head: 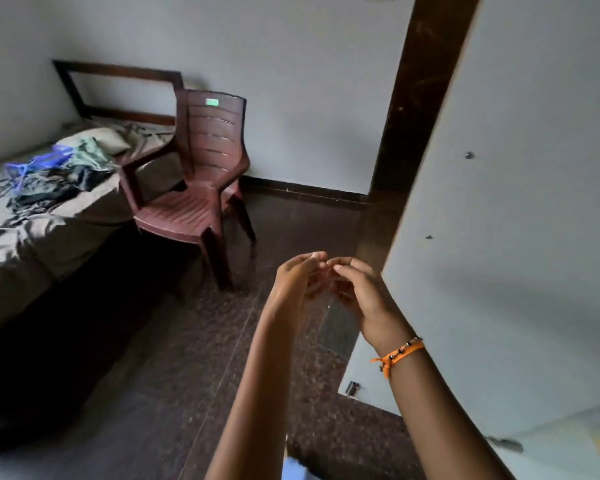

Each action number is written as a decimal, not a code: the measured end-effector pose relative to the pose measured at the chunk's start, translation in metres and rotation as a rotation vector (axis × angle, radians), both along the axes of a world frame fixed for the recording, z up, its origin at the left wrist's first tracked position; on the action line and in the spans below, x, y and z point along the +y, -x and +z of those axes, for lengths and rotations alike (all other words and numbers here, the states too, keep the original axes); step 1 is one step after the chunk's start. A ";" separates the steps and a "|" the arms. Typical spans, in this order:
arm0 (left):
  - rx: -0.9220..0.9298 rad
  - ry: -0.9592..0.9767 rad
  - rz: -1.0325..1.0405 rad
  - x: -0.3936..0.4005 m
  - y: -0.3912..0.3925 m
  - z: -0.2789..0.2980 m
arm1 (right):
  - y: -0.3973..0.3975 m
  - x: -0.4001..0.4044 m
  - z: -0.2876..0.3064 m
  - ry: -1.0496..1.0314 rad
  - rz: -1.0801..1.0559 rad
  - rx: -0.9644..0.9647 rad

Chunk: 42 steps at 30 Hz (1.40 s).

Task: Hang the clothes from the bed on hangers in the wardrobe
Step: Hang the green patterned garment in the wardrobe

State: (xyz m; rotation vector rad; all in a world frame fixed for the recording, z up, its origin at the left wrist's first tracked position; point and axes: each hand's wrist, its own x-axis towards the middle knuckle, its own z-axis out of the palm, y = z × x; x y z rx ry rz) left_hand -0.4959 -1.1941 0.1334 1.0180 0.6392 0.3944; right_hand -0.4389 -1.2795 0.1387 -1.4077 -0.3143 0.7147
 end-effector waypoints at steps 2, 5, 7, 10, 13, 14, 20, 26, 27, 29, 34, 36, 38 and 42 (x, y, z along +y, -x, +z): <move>0.032 0.012 0.050 0.040 0.003 -0.012 | -0.003 0.045 -0.012 0.012 0.040 0.052; 0.060 0.009 0.114 0.107 -0.001 -0.022 | -0.014 0.116 -0.023 0.014 0.107 0.099; 0.075 0.029 0.181 0.155 -0.008 -0.023 | -0.023 0.166 -0.024 0.005 0.158 0.122; 0.059 0.050 0.290 0.222 -0.010 -0.025 | -0.034 0.241 -0.024 0.016 0.240 0.128; 0.087 0.023 0.357 0.278 -0.001 -0.029 | -0.036 0.314 -0.029 0.041 0.330 0.139; 0.096 0.024 0.385 0.295 0.003 -0.031 | -0.035 0.337 -0.031 0.051 0.367 0.144; 0.141 0.062 0.587 0.429 0.026 -0.053 | -0.022 0.492 -0.046 0.066 0.549 0.182; 0.130 0.054 0.680 0.603 0.036 -0.049 | -0.007 0.663 -0.054 0.095 0.666 0.150; 0.129 0.045 0.692 0.631 0.038 -0.046 | -0.006 0.690 -0.053 0.102 0.680 0.144; 0.123 0.032 0.707 0.684 0.041 -0.042 | -0.004 0.744 -0.051 0.099 0.690 0.140; 0.187 0.082 0.705 0.788 0.047 -0.060 | -0.006 0.862 -0.065 0.138 0.697 0.160; 0.212 0.100 0.704 0.834 0.046 -0.071 | -0.008 0.913 -0.075 0.148 0.704 0.172; 0.218 0.107 0.705 0.887 0.043 -0.083 | -0.010 0.967 -0.084 0.144 0.711 0.193; 0.230 0.129 0.700 1.002 0.031 -0.095 | -0.020 1.084 -0.093 0.165 0.733 0.242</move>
